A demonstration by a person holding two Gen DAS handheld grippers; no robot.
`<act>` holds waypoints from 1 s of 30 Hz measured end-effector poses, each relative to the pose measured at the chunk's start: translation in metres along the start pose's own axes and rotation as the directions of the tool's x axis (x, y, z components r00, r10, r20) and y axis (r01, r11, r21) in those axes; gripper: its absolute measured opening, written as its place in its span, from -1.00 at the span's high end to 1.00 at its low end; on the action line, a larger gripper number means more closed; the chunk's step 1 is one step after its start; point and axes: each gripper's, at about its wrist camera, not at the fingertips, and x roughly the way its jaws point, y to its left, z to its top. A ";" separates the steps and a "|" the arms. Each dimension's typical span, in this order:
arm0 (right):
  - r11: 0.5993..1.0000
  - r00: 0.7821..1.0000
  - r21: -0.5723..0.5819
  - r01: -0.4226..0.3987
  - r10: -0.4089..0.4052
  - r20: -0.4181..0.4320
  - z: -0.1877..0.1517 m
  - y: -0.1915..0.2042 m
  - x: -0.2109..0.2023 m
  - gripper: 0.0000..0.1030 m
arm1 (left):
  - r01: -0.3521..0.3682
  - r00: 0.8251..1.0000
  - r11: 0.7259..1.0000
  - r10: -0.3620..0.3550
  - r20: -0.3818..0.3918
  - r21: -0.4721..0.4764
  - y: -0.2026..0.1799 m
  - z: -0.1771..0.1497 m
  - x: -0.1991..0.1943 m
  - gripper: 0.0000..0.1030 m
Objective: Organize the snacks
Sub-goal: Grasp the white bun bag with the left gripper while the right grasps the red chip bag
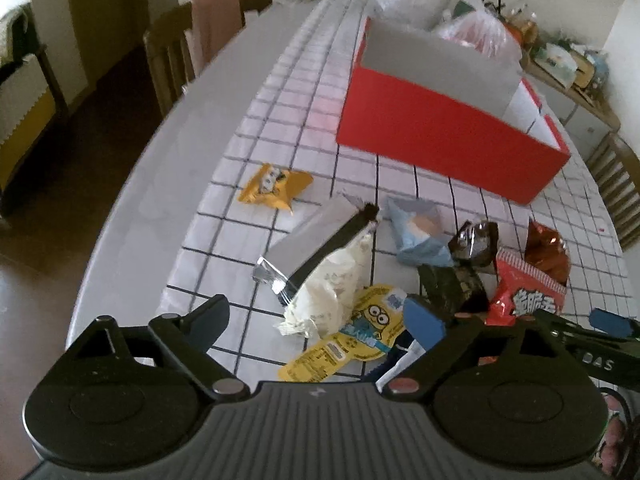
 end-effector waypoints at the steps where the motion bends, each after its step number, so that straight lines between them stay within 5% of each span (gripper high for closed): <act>1: 1.000 1.000 0.002 -0.002 0.002 -0.011 0.000 0.002 0.005 -0.94 | 0.002 1.000 1.000 -0.002 -0.015 -0.001 0.001 0.000 0.005 -0.71; 17: 0.999 0.995 0.039 0.005 -0.001 -0.097 0.005 0.017 0.041 -0.96 | 0.064 0.982 0.994 -0.078 -0.172 -0.086 0.013 0.015 0.052 -0.16; 30: 0.997 0.993 0.070 -0.044 0.051 -0.106 0.005 0.017 0.037 -0.55 | 0.083 0.978 0.991 -0.102 -0.184 -0.107 0.018 0.016 0.055 0.27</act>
